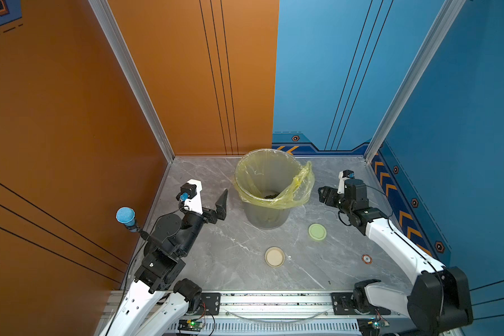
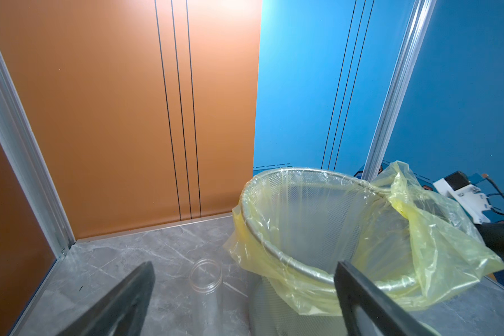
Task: Empty moldy tea leaves from jars
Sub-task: Place the jar at the center of the board.
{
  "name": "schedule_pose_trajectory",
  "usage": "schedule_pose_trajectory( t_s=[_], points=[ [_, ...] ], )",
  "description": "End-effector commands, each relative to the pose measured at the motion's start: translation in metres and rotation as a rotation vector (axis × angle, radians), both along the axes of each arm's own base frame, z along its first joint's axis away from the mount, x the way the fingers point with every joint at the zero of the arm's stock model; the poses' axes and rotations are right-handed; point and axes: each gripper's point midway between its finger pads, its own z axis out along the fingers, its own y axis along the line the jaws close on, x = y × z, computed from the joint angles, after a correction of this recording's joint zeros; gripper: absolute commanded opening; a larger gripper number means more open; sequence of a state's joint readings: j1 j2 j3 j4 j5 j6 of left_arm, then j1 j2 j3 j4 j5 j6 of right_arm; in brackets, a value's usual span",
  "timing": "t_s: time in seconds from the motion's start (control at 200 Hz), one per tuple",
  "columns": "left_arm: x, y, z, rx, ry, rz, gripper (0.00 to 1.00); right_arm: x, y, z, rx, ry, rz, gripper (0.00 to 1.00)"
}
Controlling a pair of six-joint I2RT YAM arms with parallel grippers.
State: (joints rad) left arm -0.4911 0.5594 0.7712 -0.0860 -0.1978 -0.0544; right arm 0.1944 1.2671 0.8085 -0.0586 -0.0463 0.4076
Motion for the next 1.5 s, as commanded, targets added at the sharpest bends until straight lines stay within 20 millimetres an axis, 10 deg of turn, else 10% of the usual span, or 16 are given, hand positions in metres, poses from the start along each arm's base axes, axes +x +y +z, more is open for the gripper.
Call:
schedule_pose_trajectory(
  t_s=[0.0, 0.601, 1.262, 1.497],
  points=[
    [0.0, 0.006, -0.017, 0.015, 0.046, 0.031, 0.98, 0.026, 0.001, 0.015, -0.009, -0.12, -0.015, 0.18],
    [-0.01, 0.02, -0.053, 0.051, 0.118, 0.078, 0.98, 0.069, 0.049, -0.063, -0.14, -0.051, 0.101, 0.16],
    [-0.012, 0.023, -0.049, 0.046, 0.104, 0.088, 0.98, 0.063, 0.073, -0.113, -0.221, 0.089, 0.165, 0.18],
    [-0.011, 0.023, -0.051, 0.042, 0.109, 0.089, 0.98, 0.055, 0.076, -0.126, -0.242, 0.131, 0.186, 0.33]
  ],
)
